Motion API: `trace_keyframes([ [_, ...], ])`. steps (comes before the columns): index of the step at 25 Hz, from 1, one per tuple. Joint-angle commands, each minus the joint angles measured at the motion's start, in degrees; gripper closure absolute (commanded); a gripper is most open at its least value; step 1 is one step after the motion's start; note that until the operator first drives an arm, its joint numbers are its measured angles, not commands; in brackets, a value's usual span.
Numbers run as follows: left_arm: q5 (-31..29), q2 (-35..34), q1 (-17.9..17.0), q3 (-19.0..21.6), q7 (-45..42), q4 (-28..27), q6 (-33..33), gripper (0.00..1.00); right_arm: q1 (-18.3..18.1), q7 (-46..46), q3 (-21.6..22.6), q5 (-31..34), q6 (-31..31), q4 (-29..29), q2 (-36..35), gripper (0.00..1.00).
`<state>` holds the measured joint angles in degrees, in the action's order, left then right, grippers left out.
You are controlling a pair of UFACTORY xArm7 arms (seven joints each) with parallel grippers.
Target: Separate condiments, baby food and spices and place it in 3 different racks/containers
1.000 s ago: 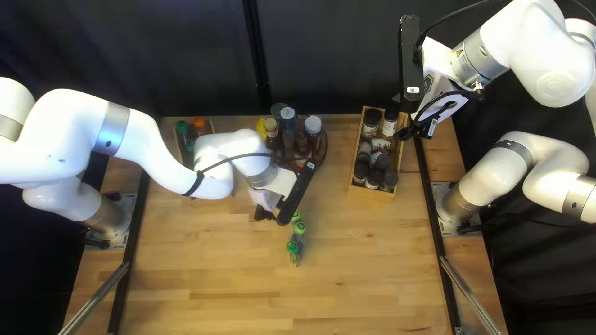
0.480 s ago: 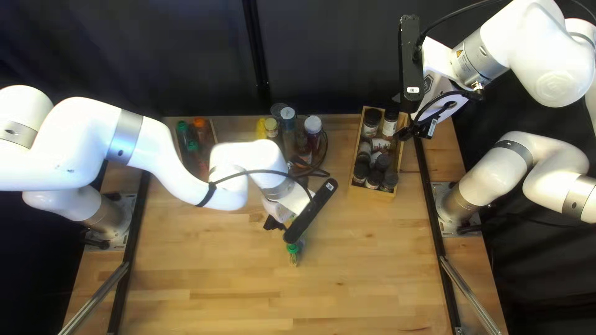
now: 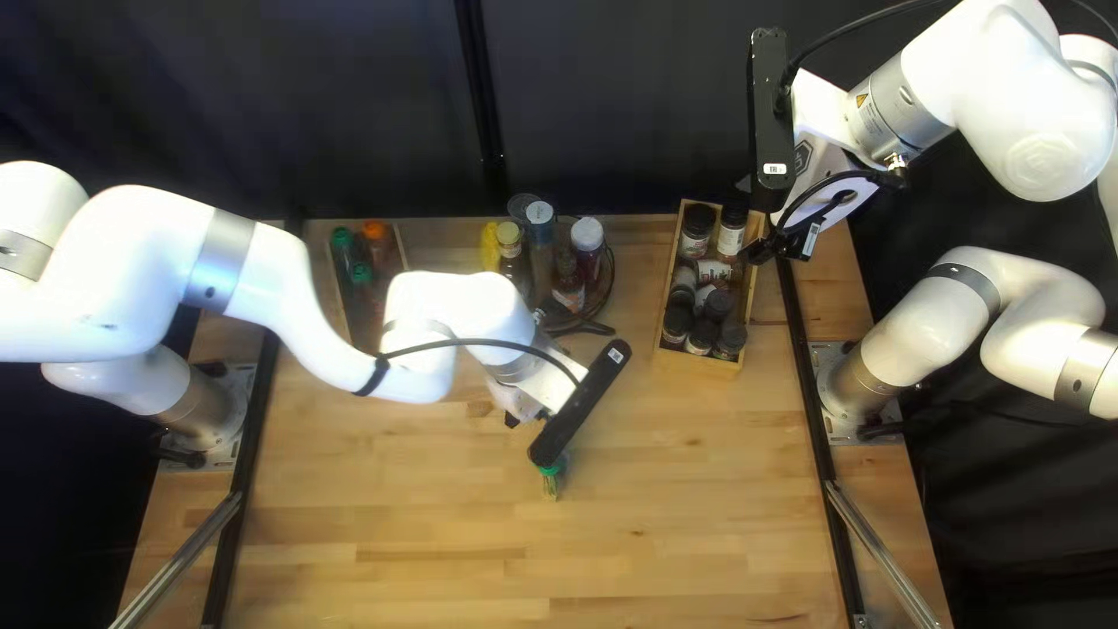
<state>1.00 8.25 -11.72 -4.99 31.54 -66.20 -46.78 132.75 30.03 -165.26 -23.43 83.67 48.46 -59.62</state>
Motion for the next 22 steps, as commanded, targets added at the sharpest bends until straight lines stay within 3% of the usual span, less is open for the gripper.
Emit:
trace_keyframes([
  [1,-3.6,-7.1,-1.8,1.5,-5.5,2.7,-5.7,1.00,0.0,0.0,0.0,0.0,0.0,0.0,0.0,0.00],
  [12,-8.6,-31.7,0.2,1.8,-10.0,19.1,-17.3,1.00,0.0,0.0,0.0,0.0,0.0,0.0,0.0,0.00],
  [17,-9.1,-39.9,0.8,-1.6,-3.9,26.5,-17.1,1.00,0.0,0.0,0.0,0.0,0.0,0.0,0.0,0.00],
  [22,-10.3,-42.9,2.0,-5.8,2.3,31.8,-13.8,1.00,0.0,0.0,0.0,0.0,0.0,0.0,0.0,0.00],
])
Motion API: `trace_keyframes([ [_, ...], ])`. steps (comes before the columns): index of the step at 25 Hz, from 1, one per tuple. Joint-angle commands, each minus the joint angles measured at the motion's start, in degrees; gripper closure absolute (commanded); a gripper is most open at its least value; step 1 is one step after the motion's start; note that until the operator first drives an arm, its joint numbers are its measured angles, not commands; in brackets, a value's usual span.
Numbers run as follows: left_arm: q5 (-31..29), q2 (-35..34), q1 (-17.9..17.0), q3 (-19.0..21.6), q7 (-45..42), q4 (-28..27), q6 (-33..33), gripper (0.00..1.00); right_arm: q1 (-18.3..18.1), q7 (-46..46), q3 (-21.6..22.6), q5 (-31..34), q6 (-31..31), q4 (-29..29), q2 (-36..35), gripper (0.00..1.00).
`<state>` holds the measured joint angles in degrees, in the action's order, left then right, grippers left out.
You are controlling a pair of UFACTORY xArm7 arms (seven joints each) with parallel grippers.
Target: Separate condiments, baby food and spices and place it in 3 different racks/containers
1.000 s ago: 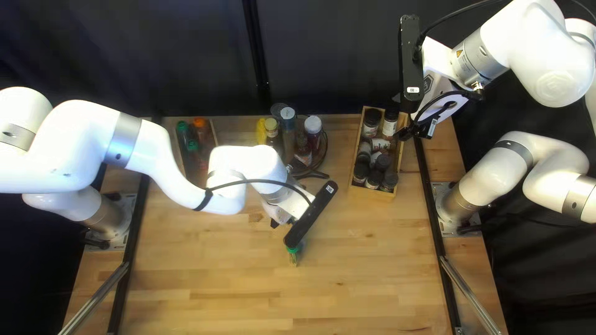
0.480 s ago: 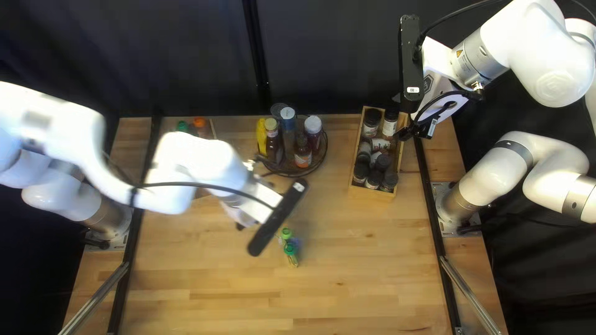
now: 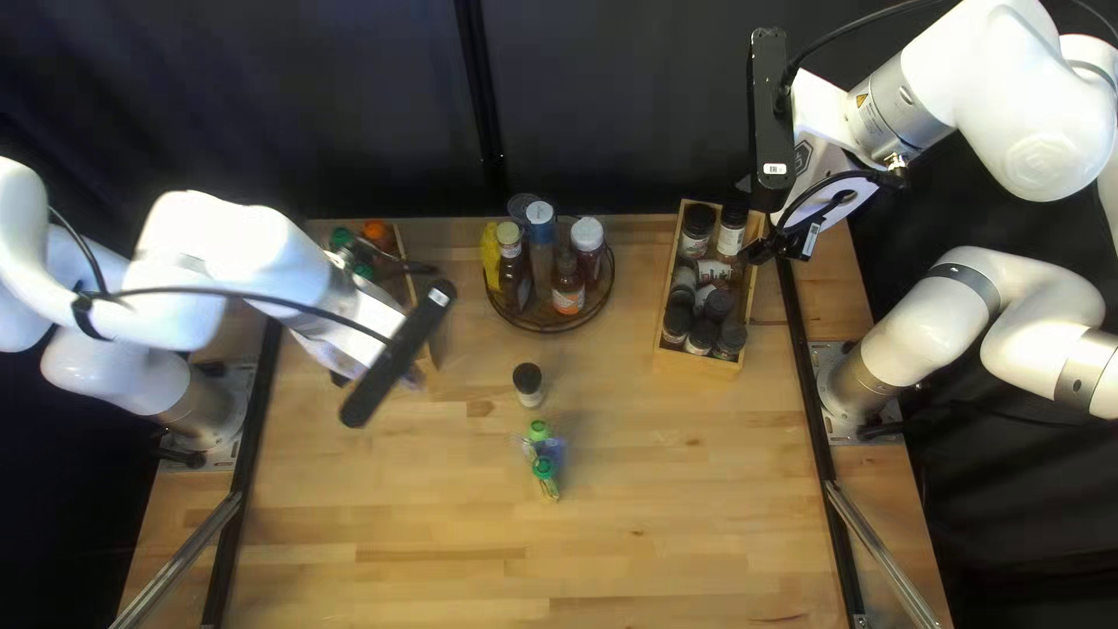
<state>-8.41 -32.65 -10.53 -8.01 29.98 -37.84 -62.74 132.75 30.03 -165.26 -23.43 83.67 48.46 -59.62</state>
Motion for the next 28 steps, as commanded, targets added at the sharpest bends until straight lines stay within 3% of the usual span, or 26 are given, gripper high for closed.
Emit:
trace_keyframes([
  [1,-1.1,-2.3,1.0,-3.2,4.5,4.0,2.6,1.00,0.0,0.0,0.0,0.0,0.0,0.0,0.0,0.00],
  [10,-5.0,-4.7,5.2,-9.5,10.8,10.1,7.7,1.00,0.0,0.0,0.0,0.0,0.0,0.0,0.0,0.00],
  [17,-7.1,-0.8,7.3,-13.8,13.8,10.5,12.6,1.00,0.0,0.0,0.0,0.0,0.0,0.0,0.0,0.00],
  [28,-13.2,-1.6,12.3,-12.7,10.4,13.0,14.4,1.00,0.0,0.0,0.0,0.0,0.0,0.0,0.0,0.00],
])
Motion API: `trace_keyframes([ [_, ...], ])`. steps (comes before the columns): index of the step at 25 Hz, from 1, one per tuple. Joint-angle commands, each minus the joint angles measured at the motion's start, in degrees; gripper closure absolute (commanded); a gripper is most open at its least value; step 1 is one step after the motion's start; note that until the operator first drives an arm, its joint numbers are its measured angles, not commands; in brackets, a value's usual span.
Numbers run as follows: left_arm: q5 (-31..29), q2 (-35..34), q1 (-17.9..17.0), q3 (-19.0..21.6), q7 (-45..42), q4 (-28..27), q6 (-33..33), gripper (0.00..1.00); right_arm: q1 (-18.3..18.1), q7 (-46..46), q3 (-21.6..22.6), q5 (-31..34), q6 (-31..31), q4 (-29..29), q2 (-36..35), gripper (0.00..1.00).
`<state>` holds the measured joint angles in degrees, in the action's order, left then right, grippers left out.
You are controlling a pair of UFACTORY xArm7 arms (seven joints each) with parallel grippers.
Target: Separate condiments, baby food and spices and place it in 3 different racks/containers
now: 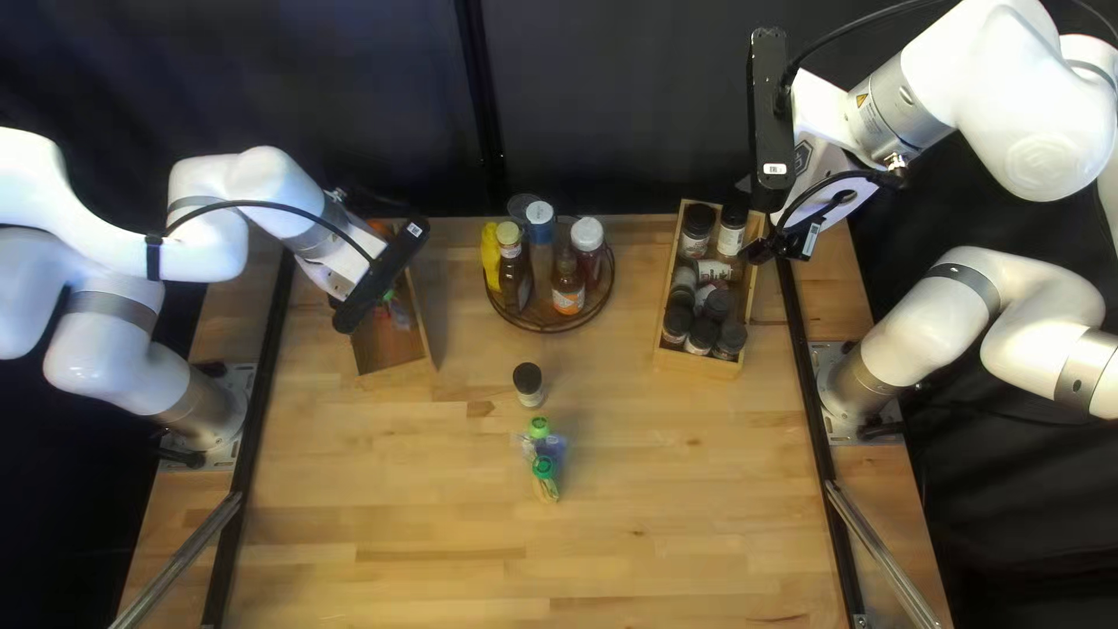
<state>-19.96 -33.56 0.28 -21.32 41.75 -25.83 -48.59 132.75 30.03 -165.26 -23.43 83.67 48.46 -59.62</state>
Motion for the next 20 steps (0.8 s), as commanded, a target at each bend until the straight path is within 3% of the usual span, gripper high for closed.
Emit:
trace_keyframes([
  [1,-1.9,-0.7,1.7,0.8,-1.7,1.0,0.2,1.00,0.0,0.0,0.0,0.0,0.0,0.0,0.0,0.00],
  [2,-2.2,-0.5,2.0,1.2,-2.6,0.9,0.0,0.86,0.0,0.0,0.0,0.0,0.0,0.0,0.0,0.00],
  [3,-2.1,-0.5,2.0,1.7,-3.3,0.7,-0.3,0.03,0.0,0.0,0.0,0.0,0.0,0.0,0.0,0.00],
  [8,1.2,2.2,-0.7,4.7,-7.8,-2.6,-2.3,0.00,0.0,0.0,0.0,0.0,0.0,0.0,0.0,0.00],
  [15,12.7,14.7,-10.2,9.7,-13.0,-14.8,-3.9,0.00,0.0,0.0,0.0,0.0,0.0,0.0,0.0,0.00],
  [20,18.0,21.9,-14.4,12.6,-15.7,-20.5,-0.4,0.00,0.0,0.0,0.0,0.0,0.0,0.0,0.0,0.00],
])
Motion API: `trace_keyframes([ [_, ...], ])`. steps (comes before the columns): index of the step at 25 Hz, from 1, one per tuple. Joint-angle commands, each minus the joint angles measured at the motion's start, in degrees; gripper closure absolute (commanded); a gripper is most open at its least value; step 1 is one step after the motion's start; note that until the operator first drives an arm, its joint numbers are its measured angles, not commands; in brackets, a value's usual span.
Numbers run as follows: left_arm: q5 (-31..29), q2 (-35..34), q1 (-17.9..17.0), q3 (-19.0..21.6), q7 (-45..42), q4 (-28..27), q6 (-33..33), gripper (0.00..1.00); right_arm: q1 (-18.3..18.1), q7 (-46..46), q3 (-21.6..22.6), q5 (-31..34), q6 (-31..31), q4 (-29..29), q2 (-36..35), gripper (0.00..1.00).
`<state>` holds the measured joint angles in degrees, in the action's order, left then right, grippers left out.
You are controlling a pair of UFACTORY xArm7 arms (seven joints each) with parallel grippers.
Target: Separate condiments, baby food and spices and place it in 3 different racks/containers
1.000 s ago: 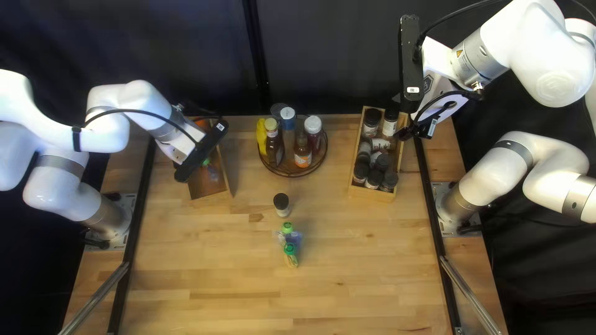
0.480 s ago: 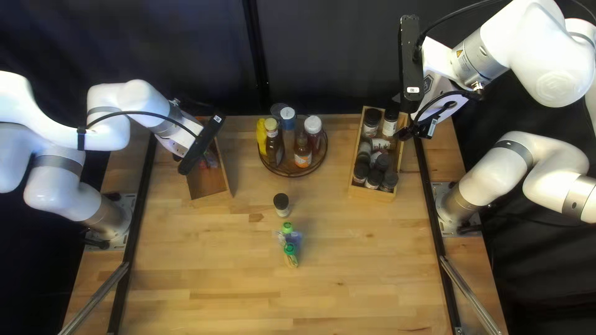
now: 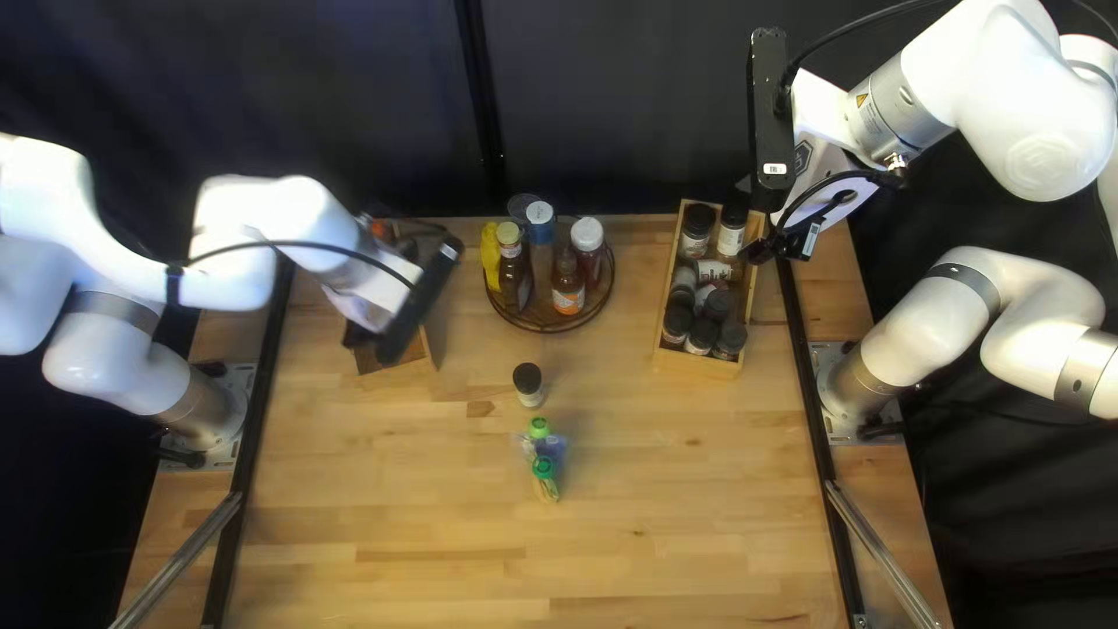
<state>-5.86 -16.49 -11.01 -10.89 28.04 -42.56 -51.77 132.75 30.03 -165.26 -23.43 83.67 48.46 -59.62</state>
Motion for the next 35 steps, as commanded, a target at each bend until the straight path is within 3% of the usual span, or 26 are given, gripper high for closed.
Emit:
trace_keyframes([
  [1,4.5,5.6,-3.5,2.5,-2.2,-4.1,3.6,0.00,0.0,0.0,0.0,0.0,0.0,0.0,0.0,0.00],
  [5,8.2,11.5,-5.5,3.7,-0.9,-8.0,7.1,0.00,0.0,0.0,0.0,0.0,0.0,0.0,0.0,0.00],
  [14,13.2,20.4,-6.0,4.7,5.7,-16.0,9.7,0.00,0.0,0.0,0.0,0.0,0.0,0.0,0.0,0.00],
  [22,11.0,26.0,-8.0,6.2,6.4,-21.0,13.1,0.00,0.0,0.0,0.0,0.0,0.0,0.0,0.0,0.00],
  [32,11.8,31.7,-7.4,6.9,10.1,-24.6,14.7,0.00,0.0,0.0,0.0,0.0,0.0,0.0,0.0,0.00],
  [33,11.9,31.8,-7.3,6.9,10.2,-24.5,14.8,0.07,0.0,0.0,0.0,0.0,0.0,0.0,0.0,0.00],
  [34,11.9,31.9,-7.3,6.9,10.3,-24.4,14.8,0.95,0.0,0.0,0.0,0.0,0.0,0.0,0.0,0.00],
  [35,11.8,31.9,-7.4,6.9,10.1,-24.3,14.8,1.00,0.0,0.0,0.0,0.0,0.0,0.0,0.0,0.00],
])
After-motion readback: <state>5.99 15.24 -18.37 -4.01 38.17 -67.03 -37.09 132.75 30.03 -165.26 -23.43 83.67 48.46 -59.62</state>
